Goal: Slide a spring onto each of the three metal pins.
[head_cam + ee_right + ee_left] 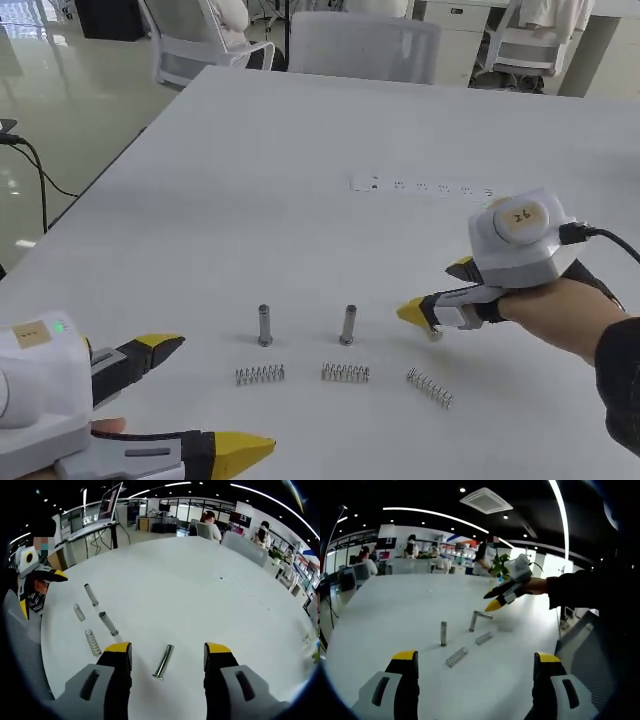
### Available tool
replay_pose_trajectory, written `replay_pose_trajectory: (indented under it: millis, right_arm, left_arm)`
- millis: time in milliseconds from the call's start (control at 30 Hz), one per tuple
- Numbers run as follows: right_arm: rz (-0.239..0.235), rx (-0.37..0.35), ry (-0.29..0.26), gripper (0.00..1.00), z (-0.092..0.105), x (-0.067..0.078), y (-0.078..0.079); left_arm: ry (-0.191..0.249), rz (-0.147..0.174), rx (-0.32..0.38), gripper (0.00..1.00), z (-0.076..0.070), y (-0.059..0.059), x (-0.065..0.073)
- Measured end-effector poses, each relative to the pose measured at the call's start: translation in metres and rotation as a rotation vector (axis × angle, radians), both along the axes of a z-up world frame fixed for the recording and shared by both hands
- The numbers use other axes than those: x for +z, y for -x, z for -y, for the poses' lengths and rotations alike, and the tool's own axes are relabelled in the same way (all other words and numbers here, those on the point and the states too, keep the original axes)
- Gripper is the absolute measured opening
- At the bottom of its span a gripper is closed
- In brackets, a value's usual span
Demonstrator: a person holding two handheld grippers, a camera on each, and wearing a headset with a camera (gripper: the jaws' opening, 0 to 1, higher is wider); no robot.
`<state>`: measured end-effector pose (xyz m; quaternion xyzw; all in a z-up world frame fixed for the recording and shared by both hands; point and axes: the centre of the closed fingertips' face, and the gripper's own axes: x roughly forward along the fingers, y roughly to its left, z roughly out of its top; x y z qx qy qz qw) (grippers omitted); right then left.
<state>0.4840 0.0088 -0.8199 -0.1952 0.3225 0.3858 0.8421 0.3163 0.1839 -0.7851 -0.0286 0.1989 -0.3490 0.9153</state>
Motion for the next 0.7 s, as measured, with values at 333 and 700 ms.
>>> replay_pose_trajectory:
  millis: [333, 700]
  right_arm:
    - [-0.052, -0.025, 0.039, 0.45, -0.002, -0.017, -0.004]
    - [-0.094, -0.04, 0.068, 0.3, -0.003, -0.028, -0.005]
  left_arm:
    - [0.0, -0.004, -0.003, 0.91, 0.0, -0.001, -0.001]
    - [0.001, -0.011, -0.005, 0.9, 0.0, 0.0, -0.004]
